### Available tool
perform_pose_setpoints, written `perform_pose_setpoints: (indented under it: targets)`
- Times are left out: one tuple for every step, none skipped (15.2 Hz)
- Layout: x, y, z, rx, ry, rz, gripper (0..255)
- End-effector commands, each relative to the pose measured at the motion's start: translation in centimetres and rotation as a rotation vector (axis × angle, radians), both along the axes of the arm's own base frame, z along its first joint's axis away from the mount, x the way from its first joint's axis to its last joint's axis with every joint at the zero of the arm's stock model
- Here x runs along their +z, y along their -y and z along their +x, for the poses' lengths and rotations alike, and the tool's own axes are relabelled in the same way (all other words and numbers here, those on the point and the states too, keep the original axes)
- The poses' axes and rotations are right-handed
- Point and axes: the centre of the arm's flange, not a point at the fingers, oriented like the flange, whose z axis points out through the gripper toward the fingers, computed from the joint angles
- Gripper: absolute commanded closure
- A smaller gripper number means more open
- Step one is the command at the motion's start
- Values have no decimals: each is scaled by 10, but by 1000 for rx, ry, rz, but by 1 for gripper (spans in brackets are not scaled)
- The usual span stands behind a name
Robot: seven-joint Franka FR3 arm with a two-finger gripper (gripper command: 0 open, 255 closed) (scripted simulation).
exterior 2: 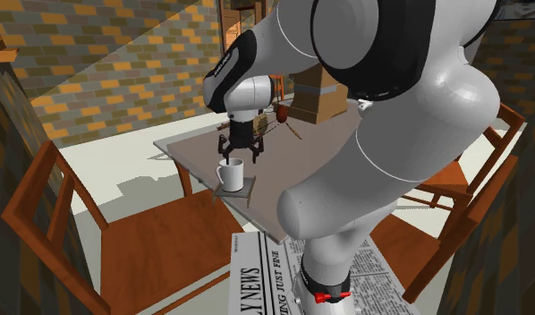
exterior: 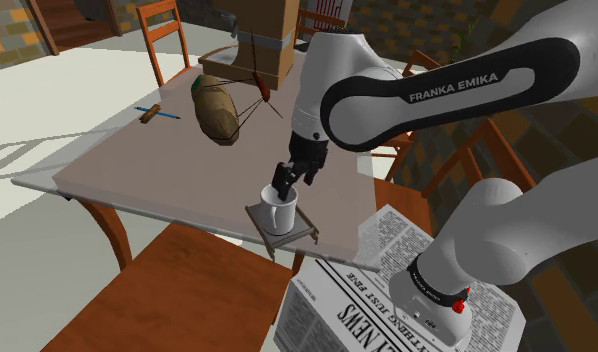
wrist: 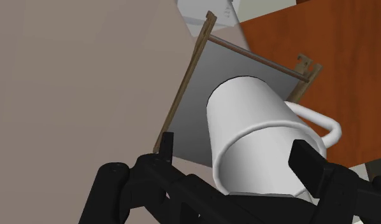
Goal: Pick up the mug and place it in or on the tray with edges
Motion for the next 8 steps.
perform_pose_setpoints:
  targets:
    - [20, 3, -2, 0, 0, 0, 0]
    - [33, 3, -2, 0, 0, 0, 0]
    - [44, 4, -2, 0, 0, 0, 0]
    - [44, 4, -2, 0, 0, 0, 0]
    - [44, 4, -2, 0, 0, 0, 0]
    - [44, 4, -2, 0, 0, 0, 0]
    - [44, 4, -2, 0, 0, 0, 0]
    - [44, 4, -2, 0, 0, 0, 0]
